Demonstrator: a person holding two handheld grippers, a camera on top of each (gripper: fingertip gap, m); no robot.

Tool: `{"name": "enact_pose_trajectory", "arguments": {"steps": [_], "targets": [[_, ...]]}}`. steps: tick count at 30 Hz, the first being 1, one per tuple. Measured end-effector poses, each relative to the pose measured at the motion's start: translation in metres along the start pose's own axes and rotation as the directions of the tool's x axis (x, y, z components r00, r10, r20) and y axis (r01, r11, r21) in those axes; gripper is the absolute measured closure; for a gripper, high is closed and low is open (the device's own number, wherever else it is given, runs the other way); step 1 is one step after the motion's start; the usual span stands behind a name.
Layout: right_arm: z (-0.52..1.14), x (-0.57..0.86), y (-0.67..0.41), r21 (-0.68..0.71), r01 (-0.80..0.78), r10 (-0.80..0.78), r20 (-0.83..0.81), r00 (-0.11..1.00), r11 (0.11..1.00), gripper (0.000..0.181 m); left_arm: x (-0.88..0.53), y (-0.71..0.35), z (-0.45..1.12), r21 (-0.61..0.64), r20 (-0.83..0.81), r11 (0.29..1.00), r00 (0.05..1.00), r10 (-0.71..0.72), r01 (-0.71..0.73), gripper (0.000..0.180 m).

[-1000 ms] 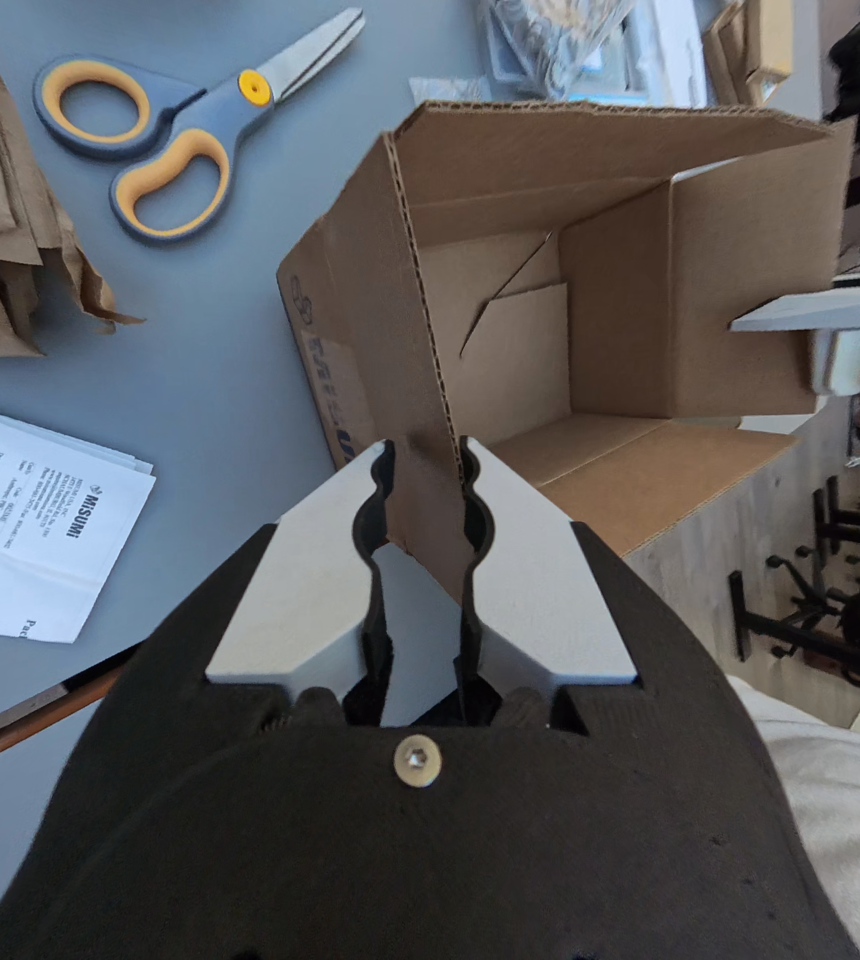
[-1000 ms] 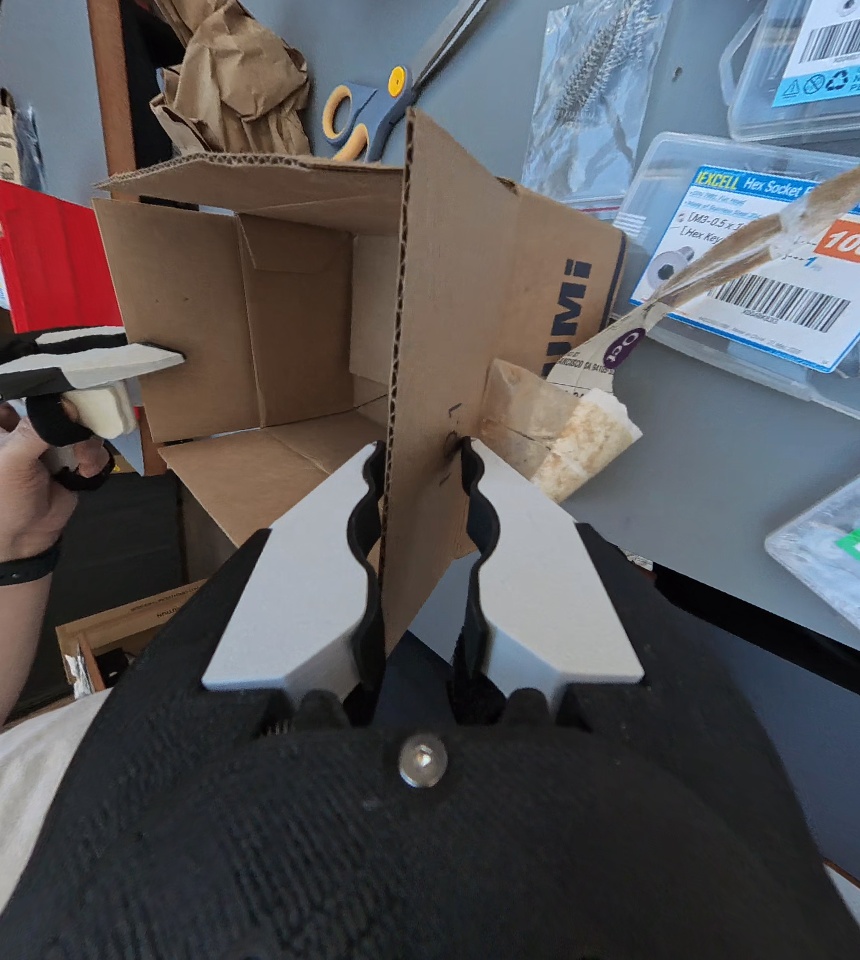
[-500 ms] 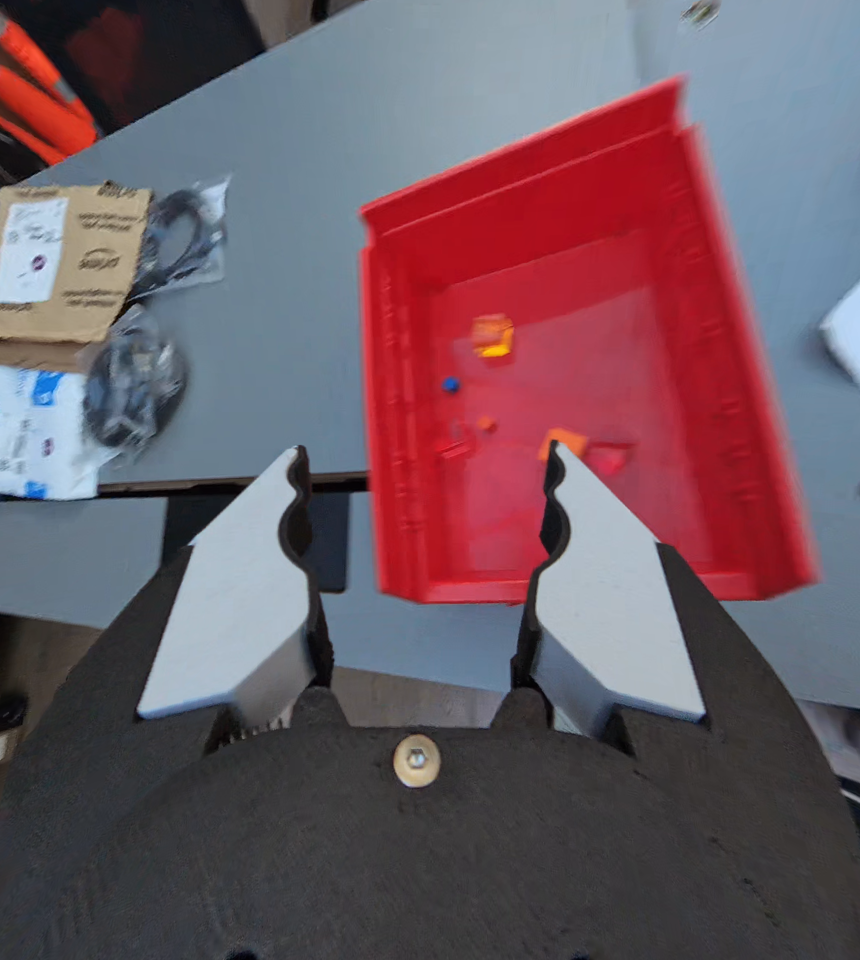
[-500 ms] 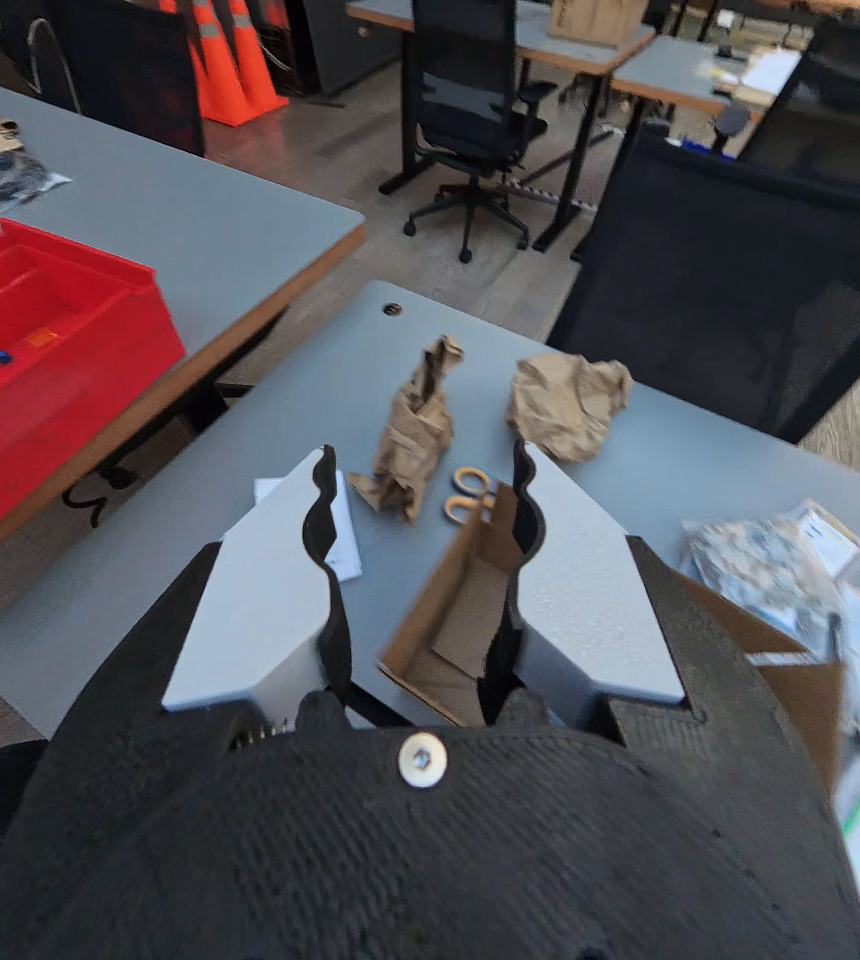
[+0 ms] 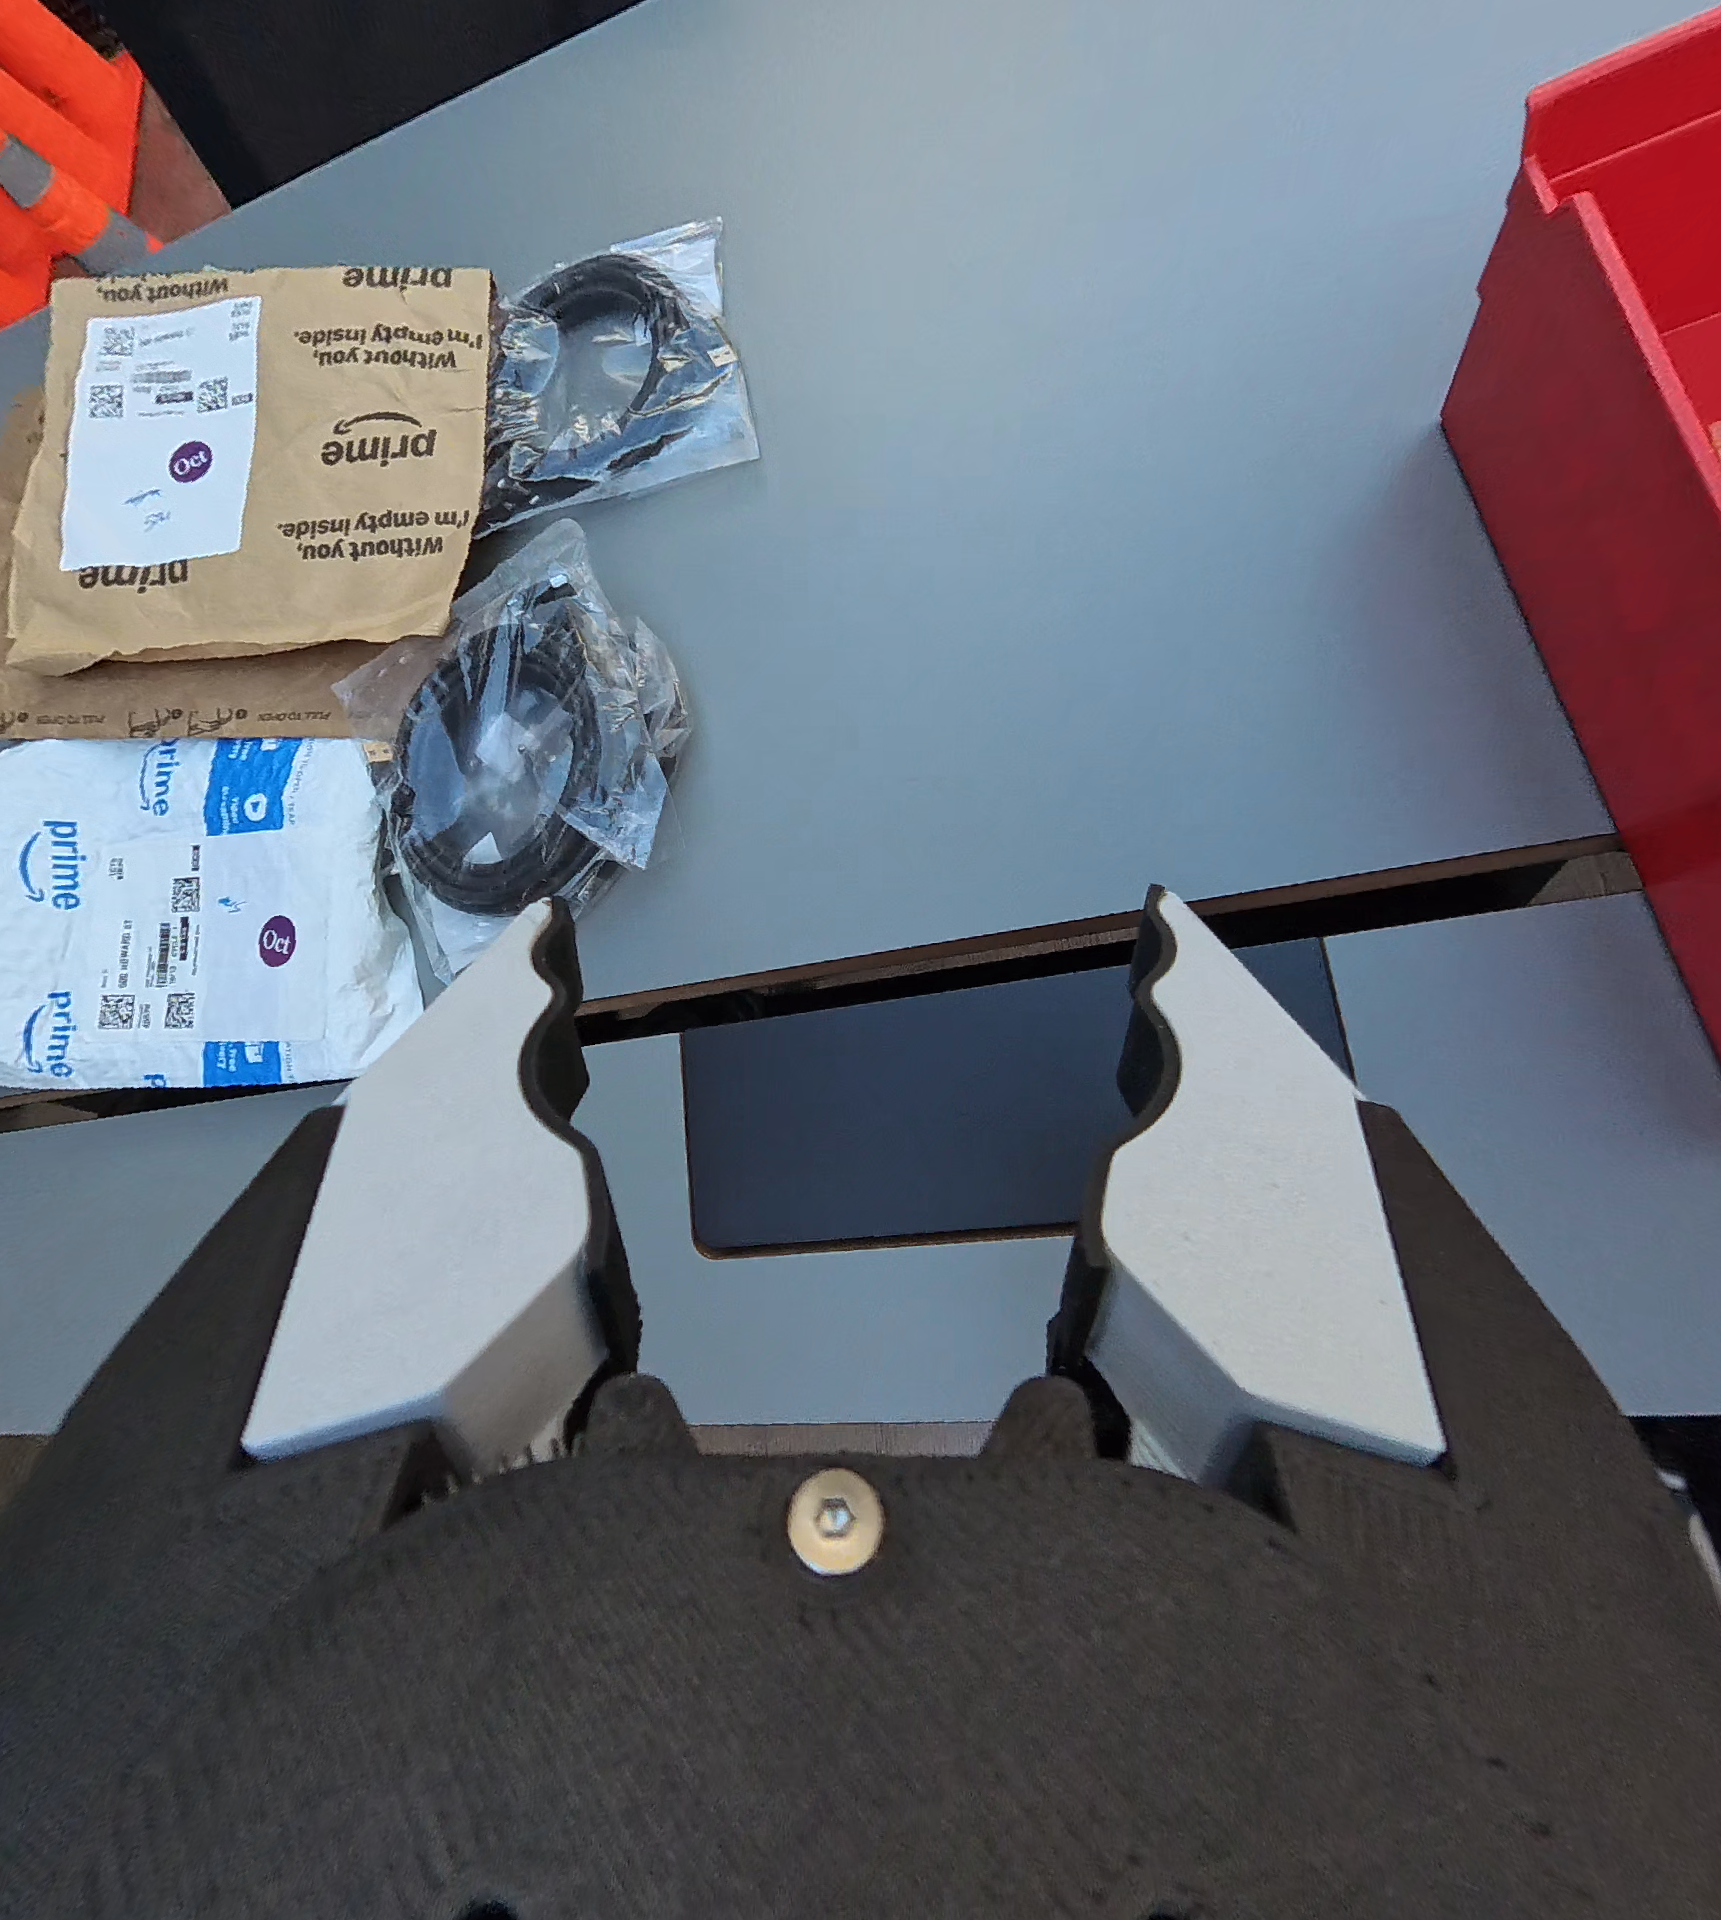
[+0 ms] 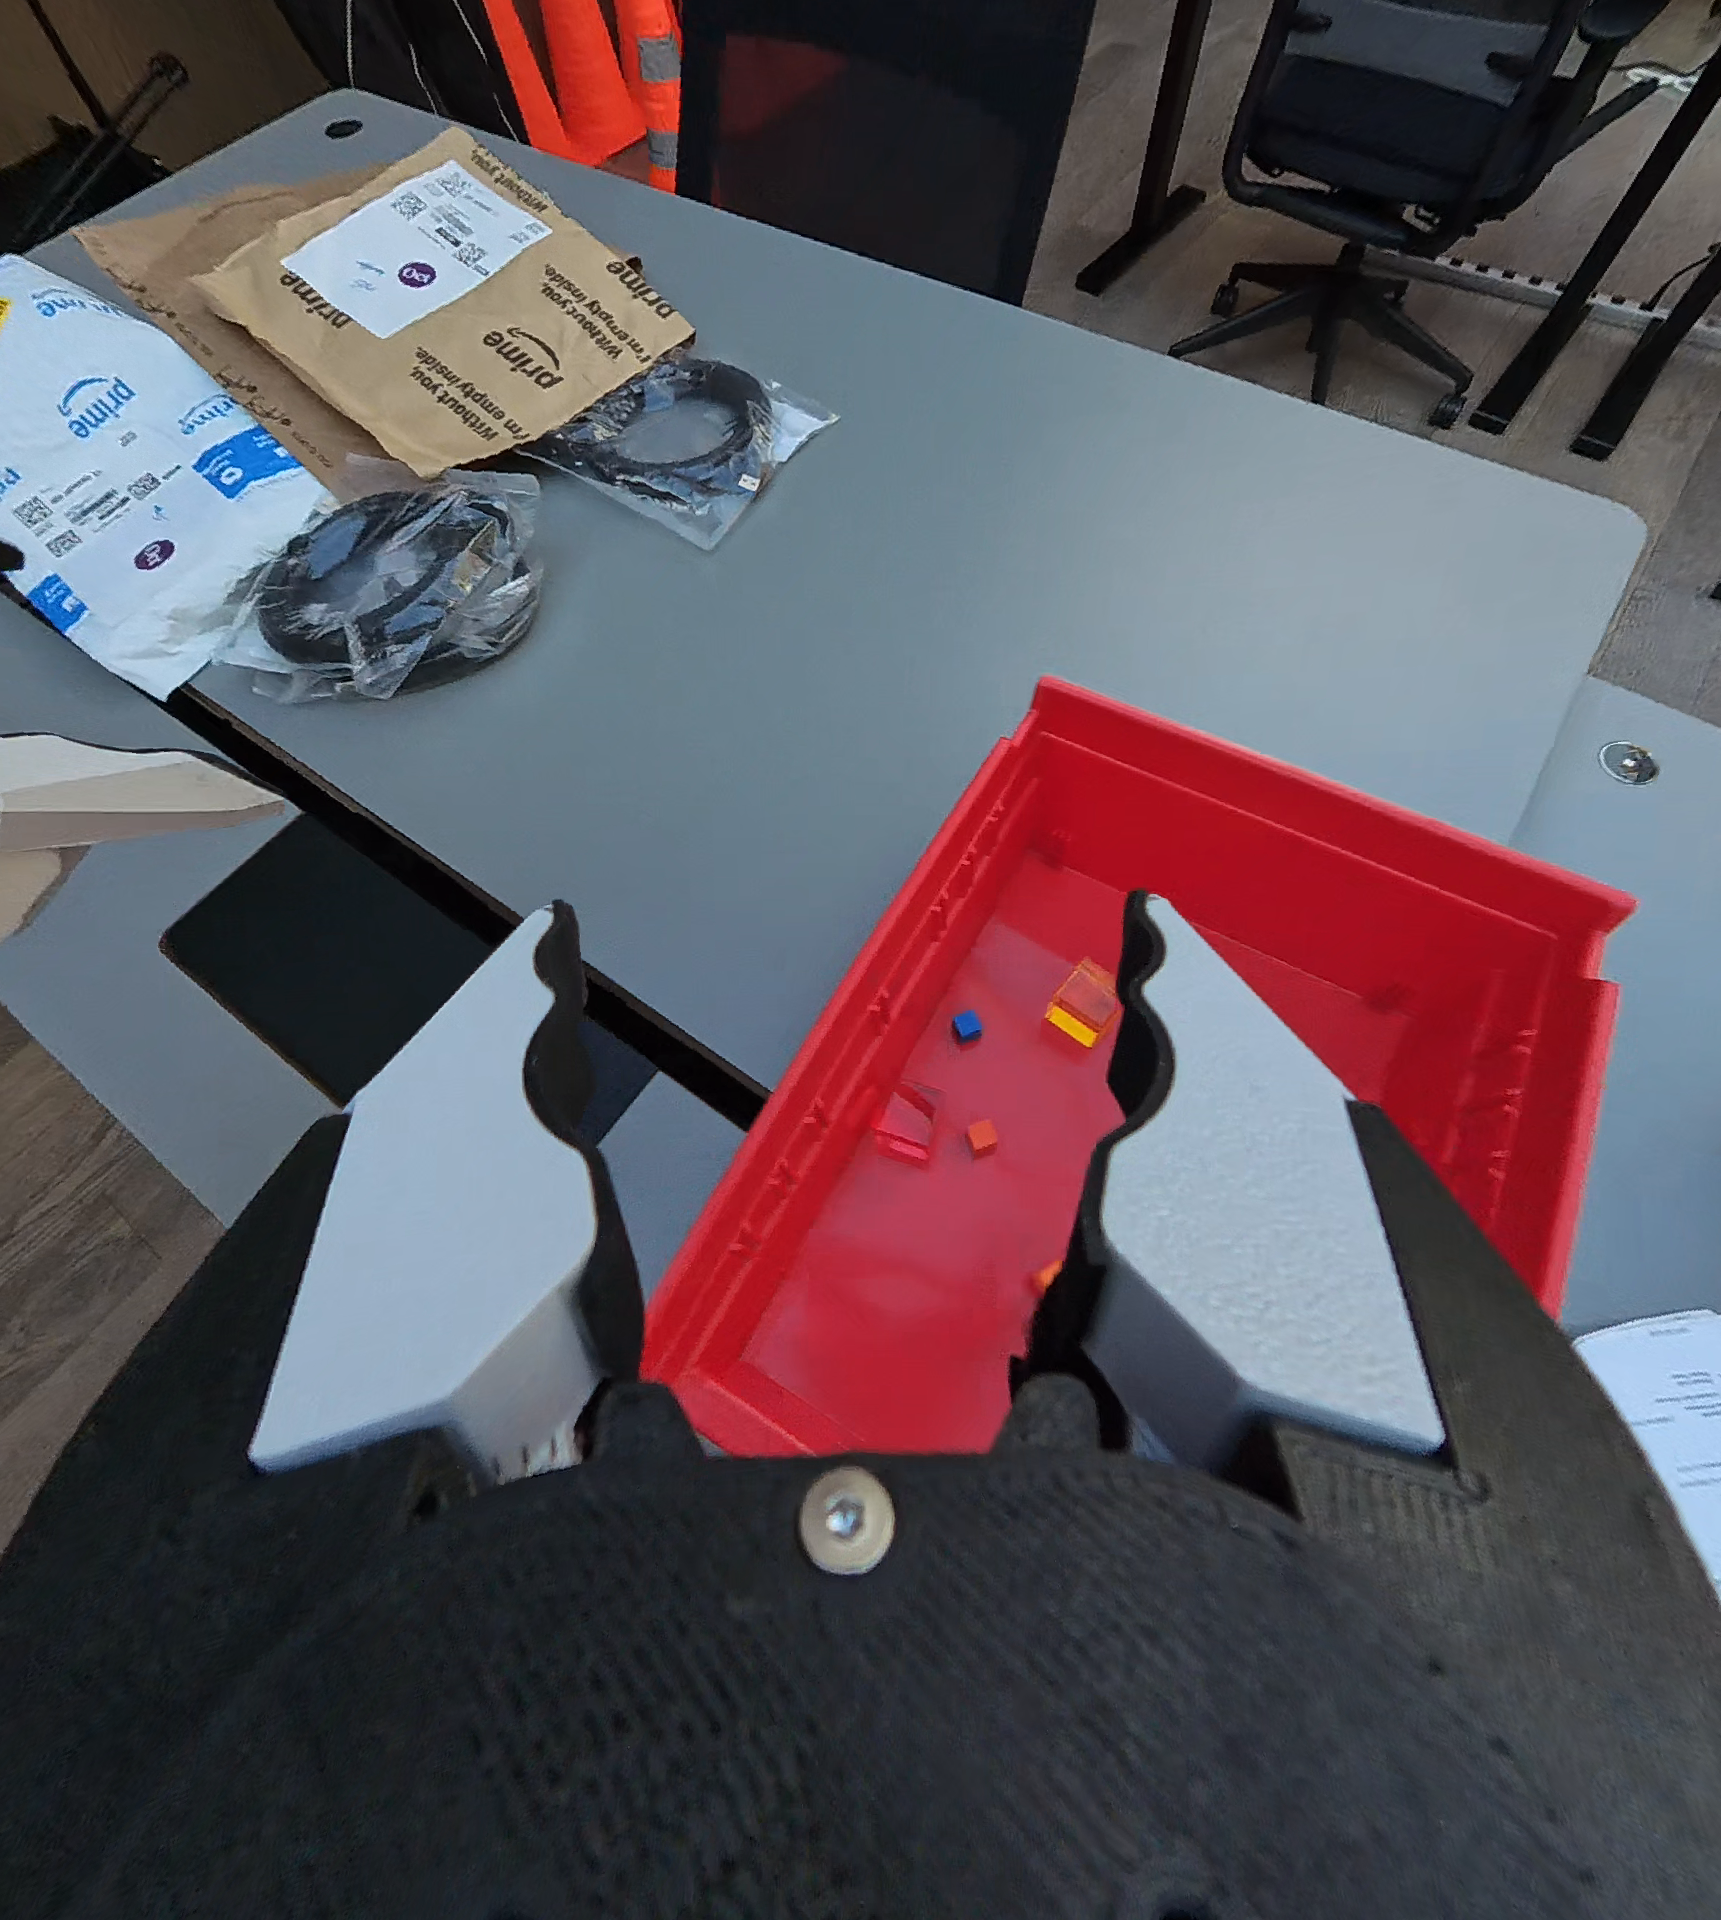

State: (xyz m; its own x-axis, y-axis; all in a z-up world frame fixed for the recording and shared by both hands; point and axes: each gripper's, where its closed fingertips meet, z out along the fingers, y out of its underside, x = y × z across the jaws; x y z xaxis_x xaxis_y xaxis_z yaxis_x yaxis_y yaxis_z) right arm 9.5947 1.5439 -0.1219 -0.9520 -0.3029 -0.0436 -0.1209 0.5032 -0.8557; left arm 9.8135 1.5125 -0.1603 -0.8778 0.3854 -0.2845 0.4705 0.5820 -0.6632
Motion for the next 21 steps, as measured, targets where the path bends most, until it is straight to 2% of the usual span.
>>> {"name": "enact_pose_trajectory", "arguments": {"steps": [4, 9, 13, 17, 21], "targets": [[0.010, -0.032, 0.004, -0.026, 0.026, -0.027, -0.017, 1.000, 0.999, 0.076, -0.005, 0.006, 0.010, 0.025, -0.074, 0.999, 0.997, -0.031, 0.033, 0.074], [0.043, -0.061, -0.008, 0.017, 0.069, -0.068, -0.016, 0.998, 0.997, 0.072, 0.003, 0.000, 0.045, 0.056, -0.172, 0.993, 0.981, -0.095, 0.106, 0.071], [0.082, -0.058, -0.005, -0.050, 0.139, -0.142, -0.068, 0.987, 0.989, 0.072, 0.008, -0.011, 0.084, 0.034, -0.214, 0.991, 0.969, -0.122, 0.133, 0.060], [0.116, -0.044, 0.013, -0.111, 0.050, -0.063, -0.110, 0.992, 0.992, 0.075, 0.005, -0.026, 0.118, 0.063, -0.202, 0.991, 0.974, -0.099, 0.114, 0.057], [0.148, -0.042, 0.026, -0.172, 0.008, -0.038, -0.171, 0.985, 0.985, 0.078, -0.001, -0.022, 0.159, 0.021, -0.178, 0.998, 0.983, -0.047, 0.052, 0.055]]}}
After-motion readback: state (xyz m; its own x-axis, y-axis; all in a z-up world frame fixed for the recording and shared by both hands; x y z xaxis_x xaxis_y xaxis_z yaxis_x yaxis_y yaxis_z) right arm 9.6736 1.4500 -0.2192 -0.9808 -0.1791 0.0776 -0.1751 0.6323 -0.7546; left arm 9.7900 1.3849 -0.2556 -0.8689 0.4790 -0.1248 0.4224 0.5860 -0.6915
